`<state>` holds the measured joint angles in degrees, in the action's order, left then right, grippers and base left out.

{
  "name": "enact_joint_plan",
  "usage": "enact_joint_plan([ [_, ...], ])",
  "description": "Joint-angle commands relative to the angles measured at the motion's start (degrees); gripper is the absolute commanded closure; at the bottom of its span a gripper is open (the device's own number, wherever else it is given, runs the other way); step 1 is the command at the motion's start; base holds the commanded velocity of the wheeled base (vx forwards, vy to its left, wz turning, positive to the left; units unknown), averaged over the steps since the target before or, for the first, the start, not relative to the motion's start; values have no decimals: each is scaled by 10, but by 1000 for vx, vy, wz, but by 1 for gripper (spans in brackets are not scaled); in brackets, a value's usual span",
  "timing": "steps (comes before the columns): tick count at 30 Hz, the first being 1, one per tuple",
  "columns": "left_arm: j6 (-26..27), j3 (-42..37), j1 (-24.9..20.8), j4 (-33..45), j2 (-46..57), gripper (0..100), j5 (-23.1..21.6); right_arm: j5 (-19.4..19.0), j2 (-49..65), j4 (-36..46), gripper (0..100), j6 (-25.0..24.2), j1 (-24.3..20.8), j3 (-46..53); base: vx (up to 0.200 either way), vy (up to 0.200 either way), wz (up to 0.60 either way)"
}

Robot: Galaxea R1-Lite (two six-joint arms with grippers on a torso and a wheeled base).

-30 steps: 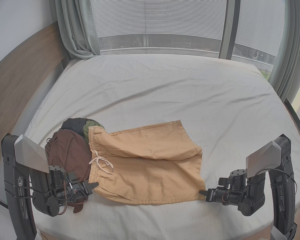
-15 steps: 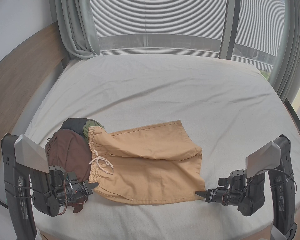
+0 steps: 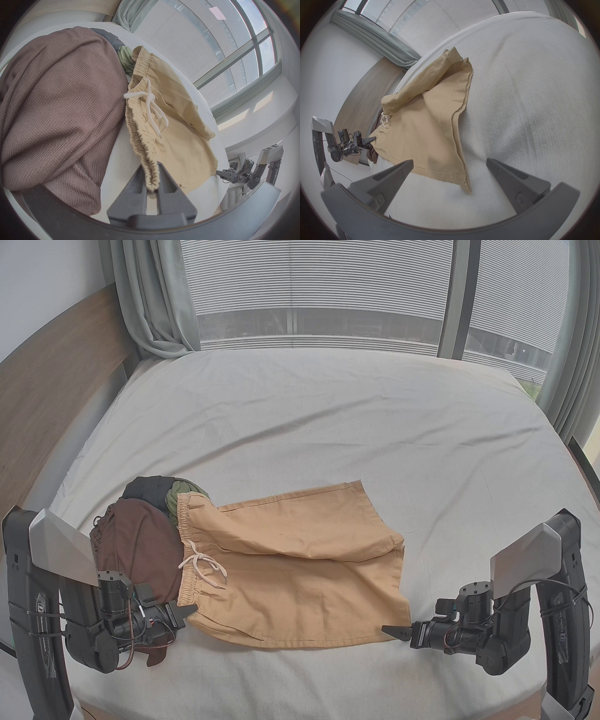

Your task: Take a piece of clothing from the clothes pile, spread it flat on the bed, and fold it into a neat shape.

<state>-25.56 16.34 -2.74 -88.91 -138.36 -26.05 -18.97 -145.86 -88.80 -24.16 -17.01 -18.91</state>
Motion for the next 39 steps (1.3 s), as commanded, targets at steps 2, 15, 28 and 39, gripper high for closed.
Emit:
enact_joint_plan([
  [2, 0, 0, 0, 0, 0, 100, -1, -1, -3, 4, 100, 0, -1, 4, 0, 0, 0],
  [15, 0, 4, 2, 0, 1, 100, -1, -1, -3, 4, 100, 10, 0, 9, 0, 0, 0],
  [28, 11, -70, 3, 0, 40, 100, -80, -1, 26, 4, 100, 11, -3, 63, 0, 0, 0],
  [39, 48, -123, 9, 1, 59, 100, -79, -29, 51, 3, 100, 10, -1, 133, 0, 0, 0],
])
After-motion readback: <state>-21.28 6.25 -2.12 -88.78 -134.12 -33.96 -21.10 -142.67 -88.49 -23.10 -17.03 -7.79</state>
